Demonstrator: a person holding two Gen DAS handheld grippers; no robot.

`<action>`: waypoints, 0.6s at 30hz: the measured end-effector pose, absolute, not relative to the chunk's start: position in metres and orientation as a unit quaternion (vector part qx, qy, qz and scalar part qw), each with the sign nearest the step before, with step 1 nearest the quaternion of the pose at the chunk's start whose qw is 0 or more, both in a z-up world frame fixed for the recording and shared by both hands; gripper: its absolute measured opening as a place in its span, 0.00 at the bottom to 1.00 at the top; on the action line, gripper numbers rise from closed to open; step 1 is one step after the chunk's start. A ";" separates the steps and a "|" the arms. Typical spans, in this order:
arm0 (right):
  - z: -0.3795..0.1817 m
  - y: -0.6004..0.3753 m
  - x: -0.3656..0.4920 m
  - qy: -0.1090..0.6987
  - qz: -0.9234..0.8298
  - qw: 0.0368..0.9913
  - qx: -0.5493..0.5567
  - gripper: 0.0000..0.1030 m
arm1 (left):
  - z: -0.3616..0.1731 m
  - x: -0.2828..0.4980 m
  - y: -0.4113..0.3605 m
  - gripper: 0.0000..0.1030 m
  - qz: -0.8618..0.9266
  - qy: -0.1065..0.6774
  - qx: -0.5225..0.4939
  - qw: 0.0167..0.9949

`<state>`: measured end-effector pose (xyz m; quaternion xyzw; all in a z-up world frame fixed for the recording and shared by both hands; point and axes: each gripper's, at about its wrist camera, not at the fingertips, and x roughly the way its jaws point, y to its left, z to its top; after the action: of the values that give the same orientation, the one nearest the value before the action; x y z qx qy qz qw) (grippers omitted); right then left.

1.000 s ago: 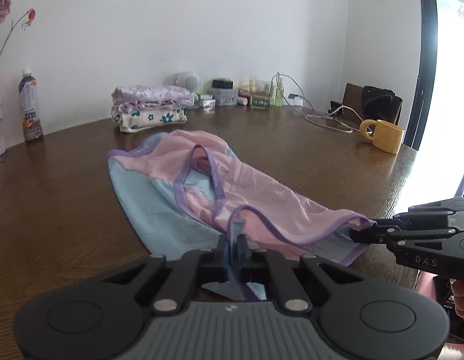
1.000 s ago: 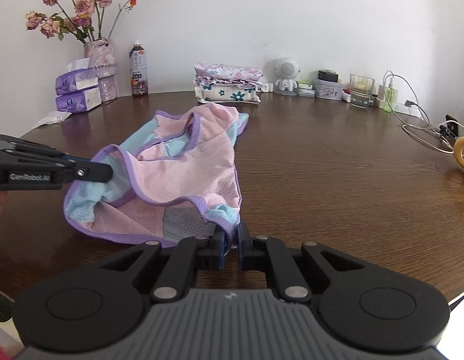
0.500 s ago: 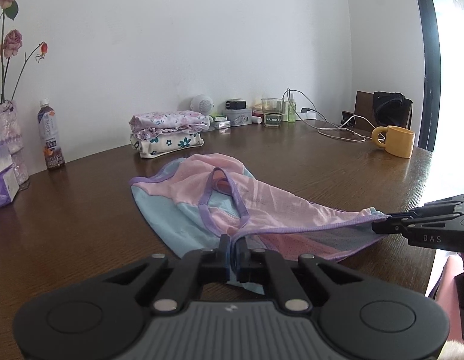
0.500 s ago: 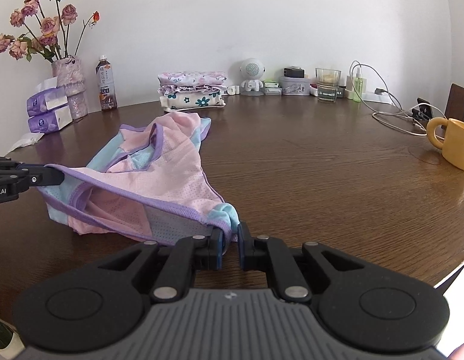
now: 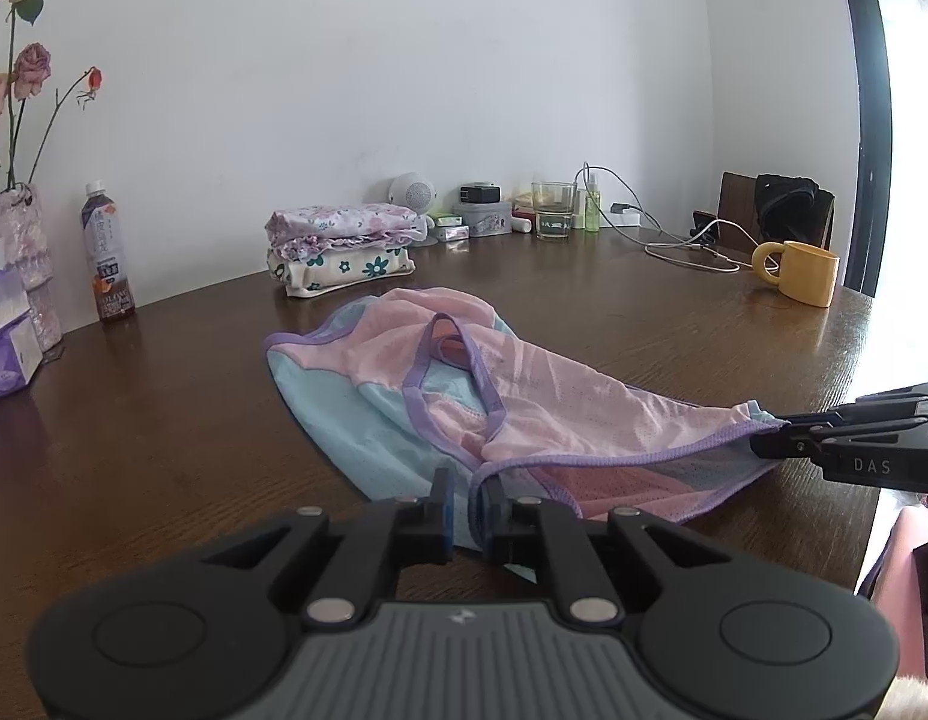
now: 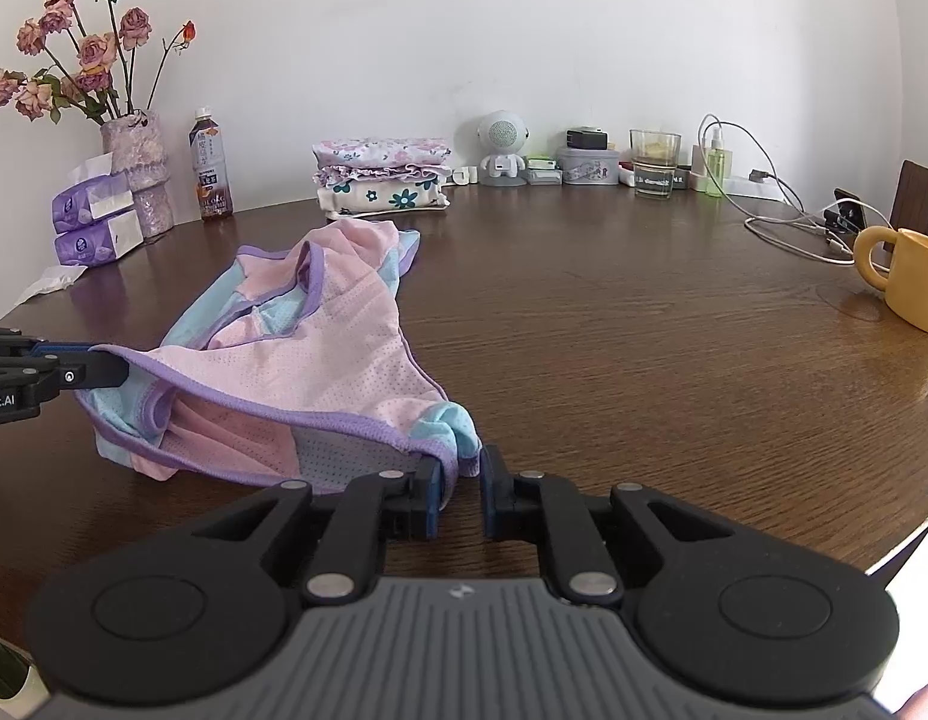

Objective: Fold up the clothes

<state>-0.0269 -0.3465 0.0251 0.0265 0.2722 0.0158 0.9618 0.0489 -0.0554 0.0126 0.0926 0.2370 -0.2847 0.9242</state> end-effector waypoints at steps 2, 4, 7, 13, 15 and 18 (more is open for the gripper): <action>0.025 -0.346 -0.027 0.272 0.017 0.962 0.025 0.11 | 0.012 0.050 -0.055 0.09 -0.286 0.238 0.090 0.924; 0.024 -0.345 -0.026 0.274 0.019 0.961 0.023 0.11 | 0.012 0.049 -0.055 0.06 -0.288 0.238 0.088 0.923; 0.023 -0.343 -0.026 0.276 0.022 0.961 0.018 0.10 | 0.011 0.049 -0.055 0.06 -0.290 0.240 0.087 0.922; 0.021 -0.342 -0.027 0.272 0.025 0.962 0.017 0.10 | 0.005 0.053 -0.053 0.06 -0.290 0.258 0.070 0.919; 0.020 -0.343 -0.027 0.270 0.026 0.962 0.019 0.10 | 0.003 0.054 -0.051 0.06 -0.287 0.264 0.063 0.919; 0.020 -0.341 -0.028 0.268 0.025 0.963 0.016 0.10 | 0.001 0.054 -0.050 0.06 -0.286 0.269 0.058 0.918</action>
<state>-0.0282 -0.3414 0.0199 0.0159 0.2681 0.0247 0.9630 0.0539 -0.0502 0.0011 0.0581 0.2687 -0.2863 0.9179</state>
